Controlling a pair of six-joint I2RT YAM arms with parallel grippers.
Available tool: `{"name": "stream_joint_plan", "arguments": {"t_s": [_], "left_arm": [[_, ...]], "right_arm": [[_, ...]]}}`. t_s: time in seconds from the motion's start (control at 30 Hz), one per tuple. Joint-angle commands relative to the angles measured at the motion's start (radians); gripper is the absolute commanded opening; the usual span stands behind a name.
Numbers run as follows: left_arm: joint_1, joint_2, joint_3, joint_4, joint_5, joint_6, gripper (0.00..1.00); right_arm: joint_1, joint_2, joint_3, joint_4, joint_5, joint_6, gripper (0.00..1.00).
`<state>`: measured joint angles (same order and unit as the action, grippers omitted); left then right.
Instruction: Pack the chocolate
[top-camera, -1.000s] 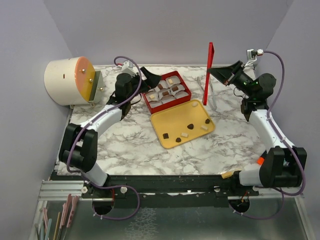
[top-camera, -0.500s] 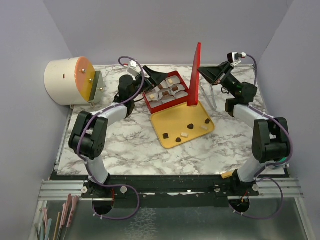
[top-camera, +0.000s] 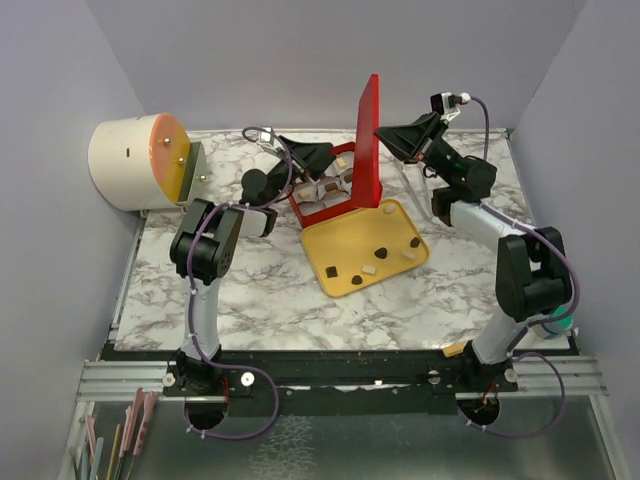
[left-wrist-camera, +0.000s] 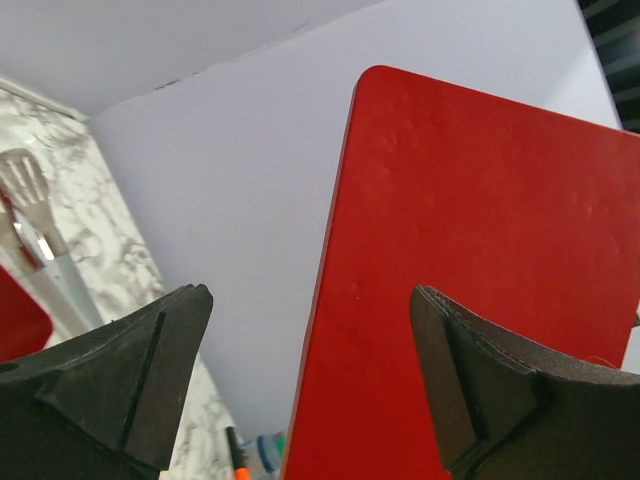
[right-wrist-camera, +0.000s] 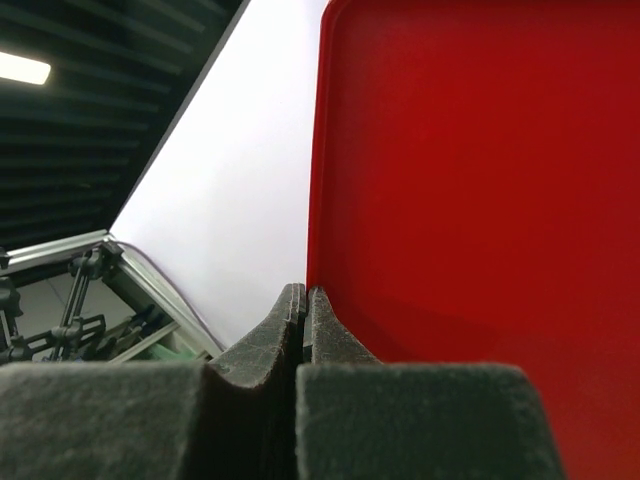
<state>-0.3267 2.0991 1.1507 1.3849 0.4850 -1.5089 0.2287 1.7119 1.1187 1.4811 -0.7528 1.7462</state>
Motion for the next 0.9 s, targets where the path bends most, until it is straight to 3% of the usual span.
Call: {"name": "stream_joint_plan", "arguments": {"t_s": [0.0, 0.13, 0.6, 0.87], "left_arm": [[0.005, 0.076, 0.060, 0.325, 0.031, -0.210, 0.89], [0.006, 0.125, 0.121, 0.373, 0.080, -0.276, 0.89], [0.008, 0.120, 0.197, 0.381, 0.171, -0.297, 0.90], [0.009, 0.079, 0.161, 0.384, 0.179, -0.295, 0.79]], "right_arm": [[0.035, 0.039, 0.059, 0.275, 0.047, -0.002, 0.00], [0.063, 0.068, 0.089, 0.275, 0.055, -0.003, 0.00], [0.107, 0.148, 0.180, 0.277, 0.079, 0.005, 0.00], [0.107, 0.160, 0.197, 0.277, 0.091, 0.016, 0.00]]}}
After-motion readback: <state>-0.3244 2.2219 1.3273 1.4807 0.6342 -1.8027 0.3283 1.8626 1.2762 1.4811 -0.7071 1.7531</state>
